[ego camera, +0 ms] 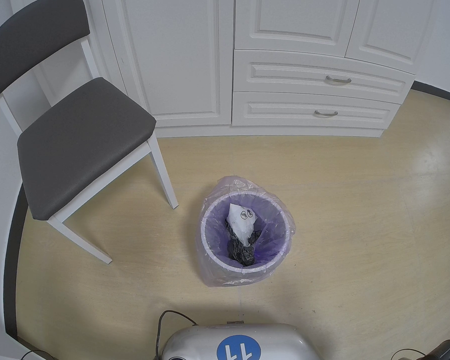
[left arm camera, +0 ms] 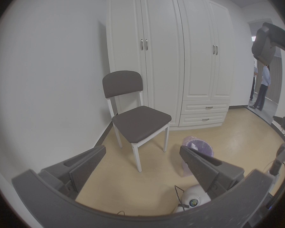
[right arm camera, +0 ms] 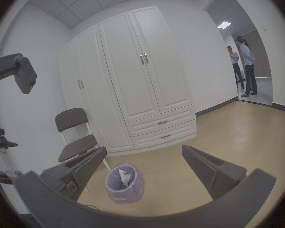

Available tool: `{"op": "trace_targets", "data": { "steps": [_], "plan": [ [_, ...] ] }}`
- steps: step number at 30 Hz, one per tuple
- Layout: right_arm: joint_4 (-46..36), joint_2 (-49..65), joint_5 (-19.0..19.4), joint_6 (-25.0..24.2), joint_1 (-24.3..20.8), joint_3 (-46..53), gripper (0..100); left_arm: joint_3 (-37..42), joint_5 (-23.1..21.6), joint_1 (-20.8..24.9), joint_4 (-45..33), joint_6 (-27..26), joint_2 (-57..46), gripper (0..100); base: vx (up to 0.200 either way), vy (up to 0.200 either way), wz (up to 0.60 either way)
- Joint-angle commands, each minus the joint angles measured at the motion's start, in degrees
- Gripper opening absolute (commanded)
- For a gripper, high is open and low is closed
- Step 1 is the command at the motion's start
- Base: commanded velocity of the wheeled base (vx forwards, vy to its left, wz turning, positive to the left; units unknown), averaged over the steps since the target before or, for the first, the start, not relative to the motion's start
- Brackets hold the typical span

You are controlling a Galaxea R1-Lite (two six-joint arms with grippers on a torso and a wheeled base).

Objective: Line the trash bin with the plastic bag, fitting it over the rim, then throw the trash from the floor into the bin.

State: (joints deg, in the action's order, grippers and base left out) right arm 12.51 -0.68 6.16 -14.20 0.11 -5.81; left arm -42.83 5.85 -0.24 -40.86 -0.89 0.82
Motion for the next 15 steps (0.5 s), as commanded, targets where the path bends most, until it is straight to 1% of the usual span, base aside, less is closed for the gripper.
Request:
{"op": "trace_targets", "data": {
  "steps": [1,3,4,5,6,9,12,13,14,15],
  "plan": [
    [0.0,0.7,0.8,0.8,0.0,1.6,100,6.2,0.5,0.0,5.3,0.4,-0.7,100,0.0,0.0,0.0],
    [-0.1,0.7,1.7,1.5,0.0,2.1,100,11.2,0.4,0.0,10.8,0.0,-0.7,100,0.0,0.0,0.0],
    [-0.1,0.7,1.9,1.6,0.0,2.1,100,12.2,0.4,0.0,11.9,0.0,-0.7,100,0.0,0.0,0.0],
    [-0.2,0.7,2.8,2.1,0.0,2.4,100,15.0,0.4,0.0,15.4,-0.1,-0.7,100,0.0,0.0,0.0],
    [-0.2,0.7,2.8,2.1,0.0,2.4,100,15.0,0.4,0.0,15.4,-0.1,-0.7,100,0.0,0.0,0.0],
    [-3.2,0.7,6.0,2.3,0.0,2.3,100,21.6,0.5,0.0,24.6,-0.2,-0.7,100,0.0,0.0,0.0],
    [-5.8,0.7,9.2,2.3,0.0,2.2,100,22.6,1.4,0.0,26.7,-0.7,-0.7,100,0.0,0.0,0.0],
    [-5.8,0.7,9.2,2.3,0.0,2.2,100,22.6,1.4,0.0,26.7,-0.7,-0.7,100,0.0,0.0,0.0],
    [-6.7,0.7,11.4,2.3,0.0,2.4,100,22.3,2.6,0.0,26.9,-2.0,-0.7,100,0.0,0.0,0.0],
    [-6.7,0.7,11.4,2.3,0.0,2.4,100,22.3,2.6,0.0,26.9,-2.0,-0.7,100,0.0,0.0,0.0]
  ]
}}
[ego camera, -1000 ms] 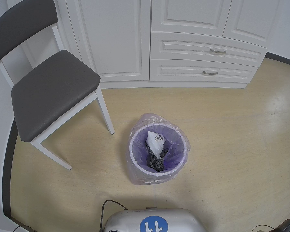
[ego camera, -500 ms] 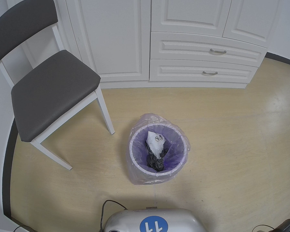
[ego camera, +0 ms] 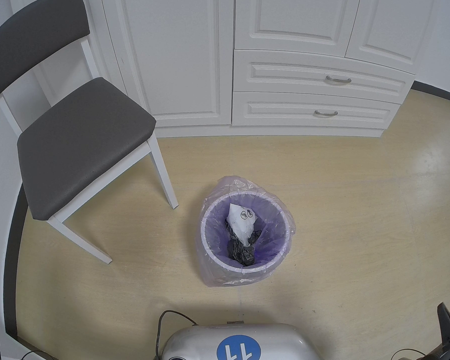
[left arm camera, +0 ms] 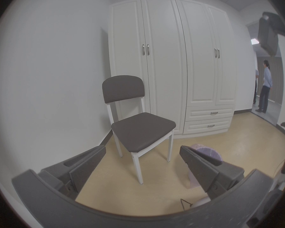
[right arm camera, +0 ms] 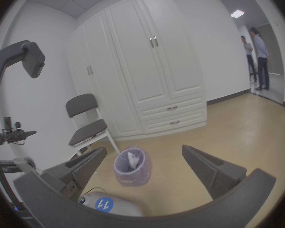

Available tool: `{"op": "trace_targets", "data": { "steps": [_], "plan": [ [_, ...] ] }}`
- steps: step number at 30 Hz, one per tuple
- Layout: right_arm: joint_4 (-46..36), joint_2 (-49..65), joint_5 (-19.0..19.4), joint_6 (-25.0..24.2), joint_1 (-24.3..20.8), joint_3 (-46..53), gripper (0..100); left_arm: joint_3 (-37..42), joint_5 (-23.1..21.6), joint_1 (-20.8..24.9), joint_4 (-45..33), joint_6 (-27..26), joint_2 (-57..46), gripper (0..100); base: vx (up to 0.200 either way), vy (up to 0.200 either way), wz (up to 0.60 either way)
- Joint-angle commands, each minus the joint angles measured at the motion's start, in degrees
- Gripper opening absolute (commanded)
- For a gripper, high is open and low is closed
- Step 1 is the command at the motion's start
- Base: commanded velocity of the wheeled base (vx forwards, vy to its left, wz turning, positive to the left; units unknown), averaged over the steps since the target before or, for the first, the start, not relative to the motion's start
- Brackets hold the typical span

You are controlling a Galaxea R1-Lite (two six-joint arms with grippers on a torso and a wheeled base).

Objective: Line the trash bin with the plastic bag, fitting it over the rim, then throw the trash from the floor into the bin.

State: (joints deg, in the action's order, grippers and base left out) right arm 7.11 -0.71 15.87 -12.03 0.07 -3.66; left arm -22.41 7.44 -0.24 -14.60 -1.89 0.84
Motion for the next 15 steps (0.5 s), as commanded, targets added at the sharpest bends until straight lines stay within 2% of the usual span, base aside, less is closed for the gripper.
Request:
{"op": "trace_targets", "data": {
  "steps": [1,6,11,12,15],
  "plan": [
    [-1.4,0.7,3.2,0.2,-0.1,0.2,100,1.8,1.4,0.0,0.8,-2.7,-0.8,100,0.0,0.0,0.0],
    [-1.3,0.7,3.7,0.8,0.0,0.1,100,2.5,1.4,0.0,1.1,-4.1,-0.8,100,0.0,0.0,0.0],
    [-0.8,0.7,0.4,4.2,0.0,-0.3,100,3.1,1.2,0.0,1.1,-3.7,-0.8,100,0.0,0.0,0.0],
    [-0.7,0.7,-2.5,6.0,0.0,-0.6,100,3.3,1.2,0.0,1.2,-4.1,-0.8,100,0.0,0.0,0.0],
    [-0.6,0.7,-8.0,10.4,0.0,-0.6,100,4.3,1.1,0.0,3.0,-4.2,-0.8,100,0.0,0.0,0.0]
  ]
}}
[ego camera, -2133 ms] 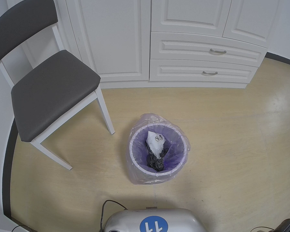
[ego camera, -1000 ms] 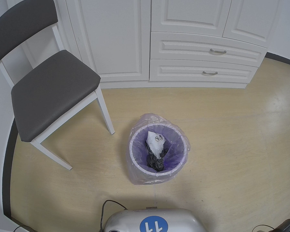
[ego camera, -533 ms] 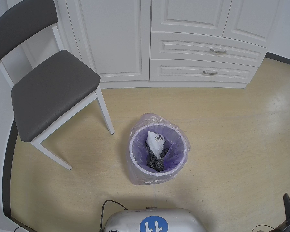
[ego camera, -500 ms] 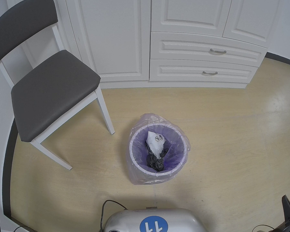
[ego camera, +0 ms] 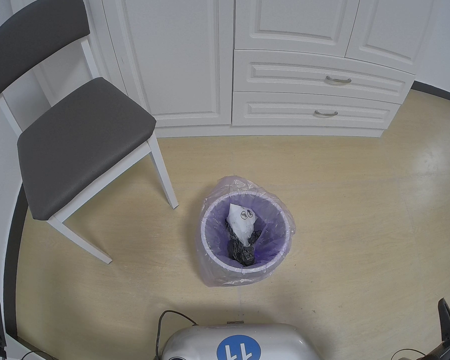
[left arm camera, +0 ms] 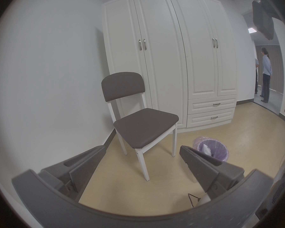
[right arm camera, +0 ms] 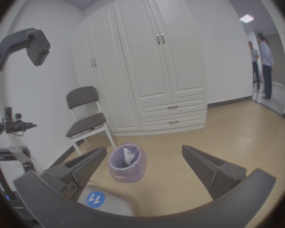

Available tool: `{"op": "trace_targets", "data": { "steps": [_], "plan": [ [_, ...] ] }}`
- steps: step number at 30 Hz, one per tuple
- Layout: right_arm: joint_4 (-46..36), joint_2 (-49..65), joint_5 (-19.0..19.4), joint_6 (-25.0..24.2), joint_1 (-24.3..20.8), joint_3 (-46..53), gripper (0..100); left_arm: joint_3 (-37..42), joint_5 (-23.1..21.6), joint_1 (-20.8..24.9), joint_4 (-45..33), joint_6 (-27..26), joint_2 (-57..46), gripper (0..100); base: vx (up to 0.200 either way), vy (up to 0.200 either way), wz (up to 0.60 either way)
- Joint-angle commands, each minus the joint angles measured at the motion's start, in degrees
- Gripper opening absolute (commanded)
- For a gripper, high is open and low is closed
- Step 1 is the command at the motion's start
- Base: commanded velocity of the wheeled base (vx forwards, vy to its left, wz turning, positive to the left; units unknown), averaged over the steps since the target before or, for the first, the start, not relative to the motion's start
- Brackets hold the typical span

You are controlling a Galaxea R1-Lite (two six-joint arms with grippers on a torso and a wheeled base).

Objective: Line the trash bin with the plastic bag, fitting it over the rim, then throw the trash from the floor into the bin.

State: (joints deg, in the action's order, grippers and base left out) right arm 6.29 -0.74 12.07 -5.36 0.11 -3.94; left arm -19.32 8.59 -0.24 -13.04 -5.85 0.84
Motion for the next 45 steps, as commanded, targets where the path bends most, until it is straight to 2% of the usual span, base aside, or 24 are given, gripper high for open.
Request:
{"op": "trace_targets", "data": {
  "steps": [1,4,5,8,15,18,24,33,45],
  "plan": [
    [0.4,0.7,-6.3,5.3,0.0,0.0,100,2.3,-0.1,0.0,2.8,-0.3,-0.8,100,0.0,0.0,0.0],
    [2.6,0.7,-11.7,7.7,0.0,1.4,100,6.7,-0.1,0.0,9.1,-0.4,-0.8,100,0.0,0.0,0.0],
    [3.5,0.7,-12.3,7.8,0.0,1.6,100,7.4,-0.1,0.0,10.3,-0.4,-0.8,100,0.0,0.0,0.0],
    [11.5,0.7,-16.8,7.8,0.0,3.1,100,11.5,-0.1,0.0,17.7,-0.2,-0.8,100,0.0,0.0,0.0],
    [14.2,0.7,-21.6,7.9,0.0,3.9,100,13.3,0.3,0.0,19.6,-0.1,-0.8,100,0.0,0.0,0.0],
    [13.0,0.7,-21.6,7.2,-0.1,3.9,100,14.4,0.1,0.0,19.9,0.0,-0.8,100,0.0,0.0,0.0],
    [4.4,0.7,-21.1,7.2,-0.1,3.9,100,17.3,0.0,0.0,20.3,-0.4,-0.8,100,0.0,0.0,0.0],
    [-1.4,0.7,-21.0,7.1,-0.1,3.9,100,19.2,-0.1,0.0,19.3,-0.3,-0.8,100,0.0,0.0,0.0],
    [-2.1,0.7,-20.8,9.4,-0.1,3.9,100,19.2,0.0,0.0,16.8,1.1,-0.7,100,0.0,0.0,0.0]
  ]
}}
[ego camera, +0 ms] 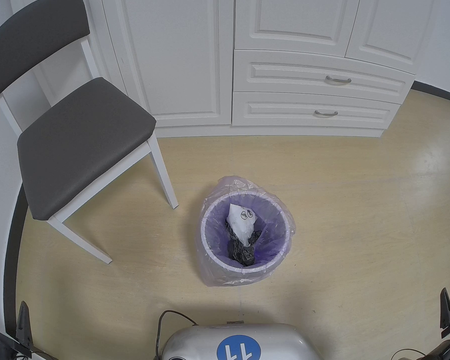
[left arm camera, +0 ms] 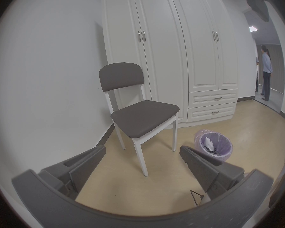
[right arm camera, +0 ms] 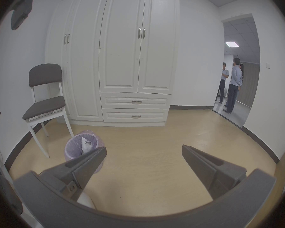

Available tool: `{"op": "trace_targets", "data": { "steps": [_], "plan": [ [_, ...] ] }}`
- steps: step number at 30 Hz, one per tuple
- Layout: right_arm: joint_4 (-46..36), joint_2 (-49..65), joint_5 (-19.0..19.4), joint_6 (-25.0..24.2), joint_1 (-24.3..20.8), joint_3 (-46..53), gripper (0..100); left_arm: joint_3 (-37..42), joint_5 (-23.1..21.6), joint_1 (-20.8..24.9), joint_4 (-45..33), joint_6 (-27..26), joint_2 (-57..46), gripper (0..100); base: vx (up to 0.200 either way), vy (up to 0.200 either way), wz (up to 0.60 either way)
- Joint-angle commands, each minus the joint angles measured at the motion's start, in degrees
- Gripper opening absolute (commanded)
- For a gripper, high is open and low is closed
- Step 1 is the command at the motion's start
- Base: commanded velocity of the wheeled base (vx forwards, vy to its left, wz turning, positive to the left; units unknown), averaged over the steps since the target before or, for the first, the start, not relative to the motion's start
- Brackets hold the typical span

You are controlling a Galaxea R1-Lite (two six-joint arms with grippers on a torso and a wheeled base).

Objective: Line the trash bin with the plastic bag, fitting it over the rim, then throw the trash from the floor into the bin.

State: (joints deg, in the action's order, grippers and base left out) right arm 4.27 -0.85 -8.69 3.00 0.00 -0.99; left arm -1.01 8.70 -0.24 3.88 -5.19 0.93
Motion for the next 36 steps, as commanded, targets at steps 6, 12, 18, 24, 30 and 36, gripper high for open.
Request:
{"op": "trace_targets", "data": {
  "steps": [6,12,18,24,30,36],
  "plan": [
    [-0.1,0.9,3.7,2.0,0.0,1.0,100,0.9,-0.4,0.0,-0.5,1.1,-0.8,100,0.0,0.0,0.0],
    [-0.2,0.9,6.1,2.0,0.0,1.0,100,0.9,-4.6,0.0,-0.8,2.6,-0.8,100,0.0,0.0,0.0],
    [-0.5,0.9,8.9,2.3,0.0,1.0,100,0.9,-4.8,0.0,-0.9,3.6,-0.8,100,0.0,0.0,0.0],
    [-0.5,0.9,9.7,2.4,0.0,1.0,100,0.9,-4.9,0.0,-0.9,4.5,-0.8,100,0.0,0.0,0.0],
    [-0.5,0.9,10.5,6.8,0.1,1.0,100,1.0,-7.8,-0.1,-1.0,3.3,-0.9,100,0.0,0.0,0.0],
    [-1.5,0.9,13.4,7.8,0.0,0.6,100,0.7,-10.2,-0.1,-4.1,3.7,-0.9,100,0.0,0.0,0.0]
  ]
}}
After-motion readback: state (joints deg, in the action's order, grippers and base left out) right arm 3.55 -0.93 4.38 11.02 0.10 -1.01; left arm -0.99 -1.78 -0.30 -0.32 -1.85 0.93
